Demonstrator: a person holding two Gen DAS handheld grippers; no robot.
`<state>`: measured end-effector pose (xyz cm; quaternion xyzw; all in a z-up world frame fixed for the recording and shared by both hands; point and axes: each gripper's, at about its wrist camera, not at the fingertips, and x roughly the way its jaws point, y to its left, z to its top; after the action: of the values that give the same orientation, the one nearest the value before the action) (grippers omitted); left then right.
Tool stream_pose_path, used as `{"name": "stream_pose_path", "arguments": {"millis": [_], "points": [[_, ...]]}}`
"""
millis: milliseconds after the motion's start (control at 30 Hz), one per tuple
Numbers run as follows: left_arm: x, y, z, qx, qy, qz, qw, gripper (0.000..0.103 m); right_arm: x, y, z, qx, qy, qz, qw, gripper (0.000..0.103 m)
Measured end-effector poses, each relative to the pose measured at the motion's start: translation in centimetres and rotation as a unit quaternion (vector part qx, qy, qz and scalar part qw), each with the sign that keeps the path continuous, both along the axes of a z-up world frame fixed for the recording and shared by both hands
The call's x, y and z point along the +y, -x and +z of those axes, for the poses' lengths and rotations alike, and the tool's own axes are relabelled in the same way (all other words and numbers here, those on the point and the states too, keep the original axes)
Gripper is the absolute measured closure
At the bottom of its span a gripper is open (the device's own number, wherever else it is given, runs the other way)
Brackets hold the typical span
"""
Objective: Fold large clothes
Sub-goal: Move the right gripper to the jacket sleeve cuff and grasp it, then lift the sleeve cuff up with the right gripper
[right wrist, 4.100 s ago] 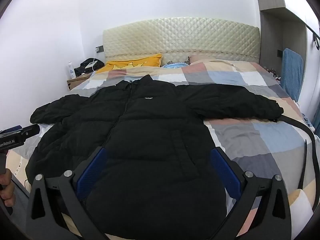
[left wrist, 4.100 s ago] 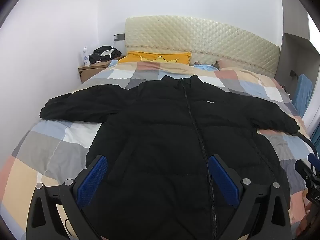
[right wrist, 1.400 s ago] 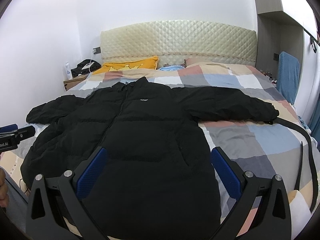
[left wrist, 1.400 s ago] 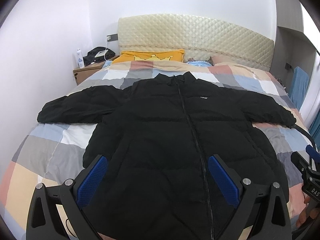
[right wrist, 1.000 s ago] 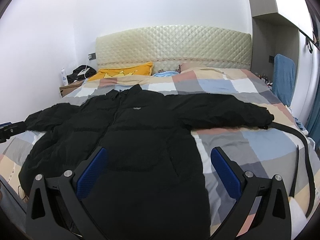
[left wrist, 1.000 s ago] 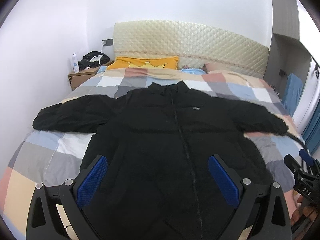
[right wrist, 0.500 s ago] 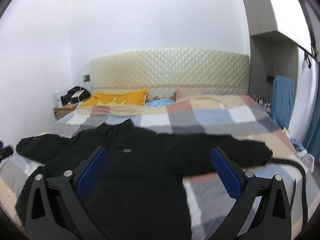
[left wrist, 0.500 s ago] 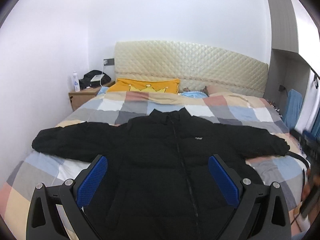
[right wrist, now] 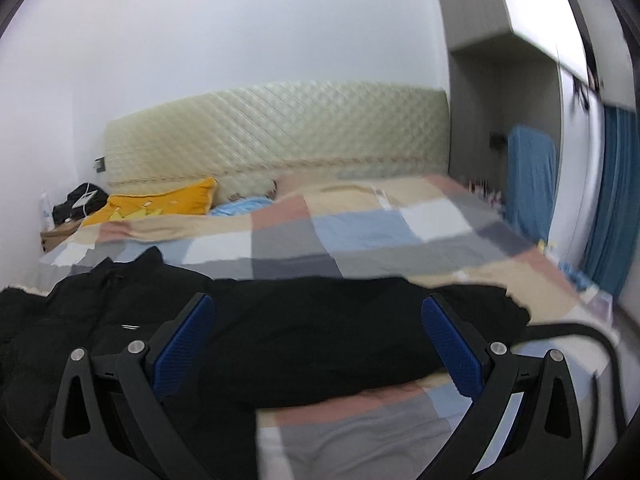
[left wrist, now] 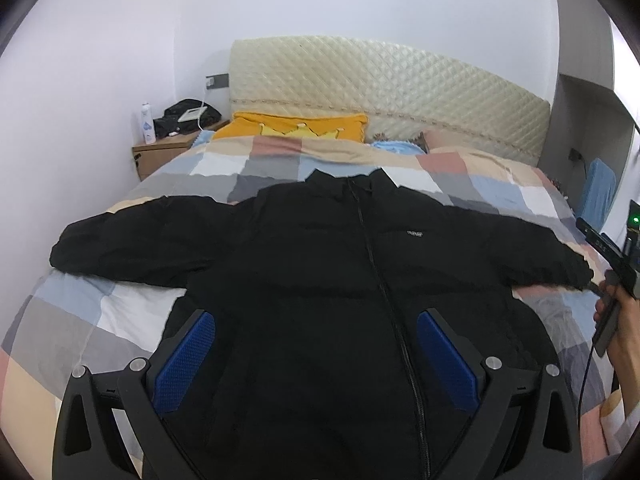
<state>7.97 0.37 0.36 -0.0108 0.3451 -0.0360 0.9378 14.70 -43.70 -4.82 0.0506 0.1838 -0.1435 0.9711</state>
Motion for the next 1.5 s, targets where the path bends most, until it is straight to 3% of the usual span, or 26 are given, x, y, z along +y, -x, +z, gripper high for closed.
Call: {"name": "stream_pose_path", "arguments": {"millis": [100,300,467,600,800,867,1033,1200,1233,1333,1400,1500], "points": [[-0.8,-0.1,-0.6,0.009,-0.005,-0.006,0.9999,0.001,-3.5,-0.4,-2.1,0.01,-0.034,-0.027,0.999,0.0],[-1.3,-0.9,-0.9,0.036,0.014,0.0,0.9993,0.001,-9.8,-0.9,-7.9,0.043,-0.146,-0.052,0.987,0.0],[-1.3,-1.3,-1.5,0.046,0.018,0.013,0.9987,0.001,-13.3,-1.3,-10.1,0.035,-0.218,-0.057,0.974,0.001],[-1.6,-1.7,-2.1,0.058,0.02,0.011,0.9981,0.001,-16.3,-0.8,-12.5,0.009,-0.311,-0.073,0.948,0.008],[-2.6,-1.5,-2.6,0.065,0.016,0.001,0.9977,0.001,-19.3,-1.0,-15.8,0.007,-0.37,-0.102,0.923,0.009],[-2.8,-1.5,-2.8,0.063,0.011,-0.001,0.9979,0.001,-20.5,-1.2,-16.6,-0.023,-0.403,-0.103,0.909,0.012],[-3.6,-2.4,-3.6,0.059,-0.001,-0.001,0.9982,0.001,-22.2,-2.3,-18.0,-0.064,-0.435,-0.094,0.893,0.024],[-4.8,-4.0,-4.5,0.062,0.005,-0.006,0.9981,0.001,-24.0,-1.9,-19.4,-0.166,-0.504,-0.075,0.844,0.025],[-5.0,-4.3,-4.6,0.06,0.002,-0.005,0.9982,0.001,-24.2,-1.9,-19.5,-0.177,-0.508,-0.071,0.84,0.025],[-5.5,-5.0,-5.0,0.058,-0.001,-0.006,0.9983,0.001,-24.3,-2.0,-19.3,-0.195,-0.501,-0.066,0.841,0.037],[-5.6,-5.3,-5.2,0.058,0.002,-0.005,0.9983,0.001,-23.9,-1.8,-19.1,-0.197,-0.493,-0.07,0.845,0.059],[-5.5,-5.9,-5.6,0.062,0.002,-0.002,0.9981,0.001,-23.5,-1.6,-18.5,-0.191,-0.481,-0.085,0.852,0.074]]}}
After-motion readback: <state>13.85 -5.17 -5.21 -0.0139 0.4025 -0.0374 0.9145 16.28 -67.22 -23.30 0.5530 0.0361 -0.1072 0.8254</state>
